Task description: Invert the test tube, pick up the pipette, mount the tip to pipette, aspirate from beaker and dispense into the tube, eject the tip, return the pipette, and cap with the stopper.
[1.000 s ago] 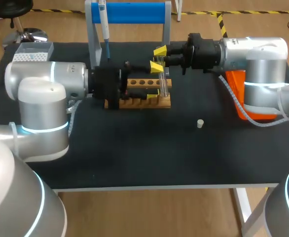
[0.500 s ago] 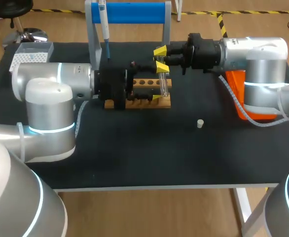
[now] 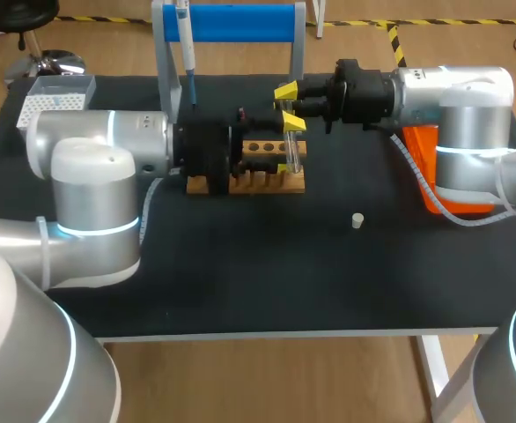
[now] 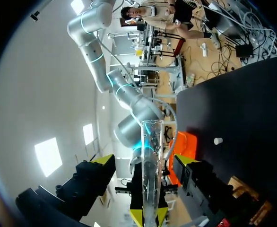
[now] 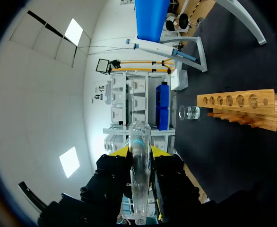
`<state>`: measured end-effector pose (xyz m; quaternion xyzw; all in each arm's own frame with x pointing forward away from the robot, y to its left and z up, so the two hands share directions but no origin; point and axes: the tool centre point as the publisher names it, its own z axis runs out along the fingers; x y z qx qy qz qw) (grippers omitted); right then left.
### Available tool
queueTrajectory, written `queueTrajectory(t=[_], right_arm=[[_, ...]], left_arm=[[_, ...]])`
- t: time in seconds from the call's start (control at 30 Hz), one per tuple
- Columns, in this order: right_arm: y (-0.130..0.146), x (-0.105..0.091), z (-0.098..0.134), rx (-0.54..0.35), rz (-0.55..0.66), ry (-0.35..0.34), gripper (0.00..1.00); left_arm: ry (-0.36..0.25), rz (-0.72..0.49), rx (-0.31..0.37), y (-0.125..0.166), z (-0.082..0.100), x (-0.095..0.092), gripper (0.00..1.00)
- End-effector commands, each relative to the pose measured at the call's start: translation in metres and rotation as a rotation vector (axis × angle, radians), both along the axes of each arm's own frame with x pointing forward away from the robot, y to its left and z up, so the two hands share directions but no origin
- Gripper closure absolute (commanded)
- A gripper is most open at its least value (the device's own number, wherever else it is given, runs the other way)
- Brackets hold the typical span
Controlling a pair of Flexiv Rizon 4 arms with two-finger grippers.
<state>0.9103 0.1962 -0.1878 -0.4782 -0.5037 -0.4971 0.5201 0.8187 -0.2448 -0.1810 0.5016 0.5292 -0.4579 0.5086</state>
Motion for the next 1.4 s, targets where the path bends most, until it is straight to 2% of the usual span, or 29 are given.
queueTrajectory(t=[0.03,0.17,0.23,0.3,0.33,0.4,0.43,0.47,0.83,0.87,0.9,0.93,1.4], right_arm=[[-0.001,0.0004,0.0004,-0.002,0.002,0.0,1.0],[-0.001,0.0004,0.0004,-0.002,0.002,0.0,1.0],[-0.001,0.0004,0.0004,-0.002,0.002,0.0,1.0],[-0.001,0.0004,0.0004,-0.002,0.002,0.0,1.0],[-0.001,0.0004,0.0004,-0.002,0.002,0.0,1.0],[-0.001,0.0004,0.0004,-0.002,0.002,0.0,1.0],[-0.001,0.0004,0.0004,-0.002,0.002,0.0,1.0],[-0.001,0.0004,0.0004,-0.002,0.002,0.0,1.0],[-0.001,0.0004,0.0004,-0.002,0.002,0.0,1.0],[-0.001,0.0004,0.0004,-0.002,0.002,0.0,0.79],[-0.001,0.0004,0.0004,-0.002,0.002,0.0,0.11],[-0.001,0.0004,0.0004,-0.002,0.002,0.0,0.0],[-0.001,0.0004,0.0004,-0.002,0.002,0.0,0.0]], left_arm=[[0.0,0.004,-0.002,-0.003,-0.0007,0.0011,0.23],[-0.001,0.004,0.001,-0.0032,-0.0013,0.0011,0.33],[0.0,0.004,0.001,-0.0029,-0.0023,0.001,0.49],[0.002,0.005,0.002,-0.0024,-0.0032,0.0011,0.53],[0.003,0.004,0.002,-0.0021,-0.0037,0.0012,0.59],[0.004,0.004,0.004,-0.0016,-0.0043,0.0013,0.77],[0.004,0.005,0.005,-0.0013,-0.0047,0.0015,0.82],[0.003,0.004,0.005,-0.0012,-0.0047,0.0015,1.0],[-0.023,0.024,-0.001,0.0023,-0.0072,-0.0001,1.0],[-0.023,0.024,-0.001,0.0023,-0.0072,-0.0001,1.0],[-0.023,0.024,-0.001,0.0023,-0.0072,-0.0001,1.0],[-0.023,0.024,-0.001,0.0023,-0.0072,-0.0001,1.0],[-0.023,0.024,-0.001,0.0023,-0.0072,-0.0001,1.0]])
